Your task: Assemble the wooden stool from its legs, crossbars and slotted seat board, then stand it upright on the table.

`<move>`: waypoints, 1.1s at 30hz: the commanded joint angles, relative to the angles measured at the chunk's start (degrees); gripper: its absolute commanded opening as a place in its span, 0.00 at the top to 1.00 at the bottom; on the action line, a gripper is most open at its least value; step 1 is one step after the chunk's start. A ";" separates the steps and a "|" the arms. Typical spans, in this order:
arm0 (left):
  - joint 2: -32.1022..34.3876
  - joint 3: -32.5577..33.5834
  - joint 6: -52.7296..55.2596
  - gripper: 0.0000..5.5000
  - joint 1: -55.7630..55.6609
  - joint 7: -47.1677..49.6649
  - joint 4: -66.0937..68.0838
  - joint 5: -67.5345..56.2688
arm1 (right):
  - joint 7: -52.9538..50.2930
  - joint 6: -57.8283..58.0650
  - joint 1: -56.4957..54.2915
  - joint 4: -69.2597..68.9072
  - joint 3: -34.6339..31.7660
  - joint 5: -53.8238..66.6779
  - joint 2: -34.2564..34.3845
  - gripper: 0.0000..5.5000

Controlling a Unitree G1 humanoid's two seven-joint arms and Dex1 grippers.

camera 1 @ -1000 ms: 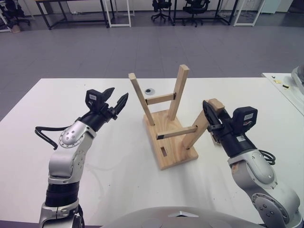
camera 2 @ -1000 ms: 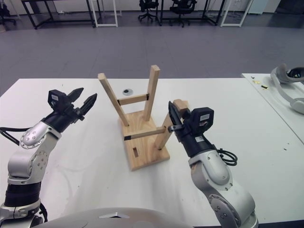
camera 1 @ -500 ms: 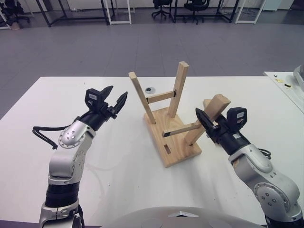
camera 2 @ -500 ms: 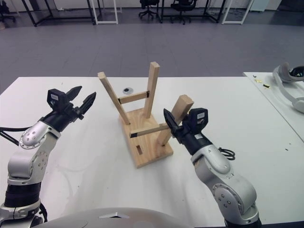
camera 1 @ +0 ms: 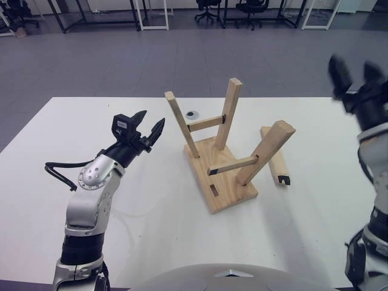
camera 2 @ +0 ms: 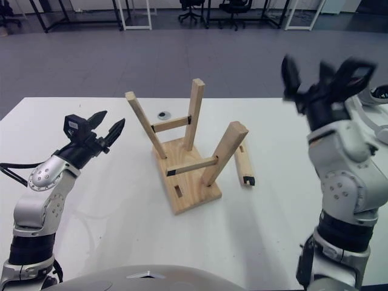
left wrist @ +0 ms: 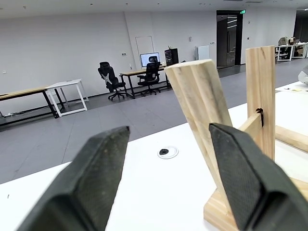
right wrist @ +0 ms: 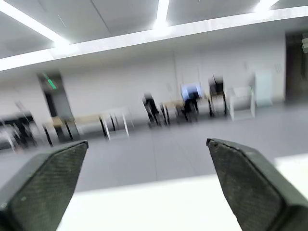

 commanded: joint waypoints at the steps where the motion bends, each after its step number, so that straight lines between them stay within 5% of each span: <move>1: 0.01 -0.60 0.73 0.45 -0.93 0.12 0.57 0.67 | 2.67 4.53 8.48 4.65 8.38 -4.08 4.25 0.16; 10: -0.06 -2.48 2.87 0.45 -1.30 0.13 0.34 0.78 | 8.04 2.39 14.15 16.75 18.72 -19.33 8.61 0.16; 12: -0.04 -2.63 3.05 0.45 -1.29 0.15 0.32 0.74 | 8.67 1.71 14.20 16.51 19.39 -21.26 9.49 0.23; 23: -0.30 -3.01 3.71 0.45 -1.41 0.29 0.19 0.79 | 9.55 1.10 13.09 18.49 17.94 -28.16 11.83 0.61; 28: -2.16 0.90 5.99 0.45 -6.38 2.49 -0.94 -4.22 | 8.49 -10.89 5.60 15.69 12.77 -32.24 11.21 0.62; 33: -6.77 7.36 13.87 0.45 -27.95 6.42 0.40 -23.25 | 16.92 -18.22 -11.36 5.78 5.56 -29.47 0.71 0.62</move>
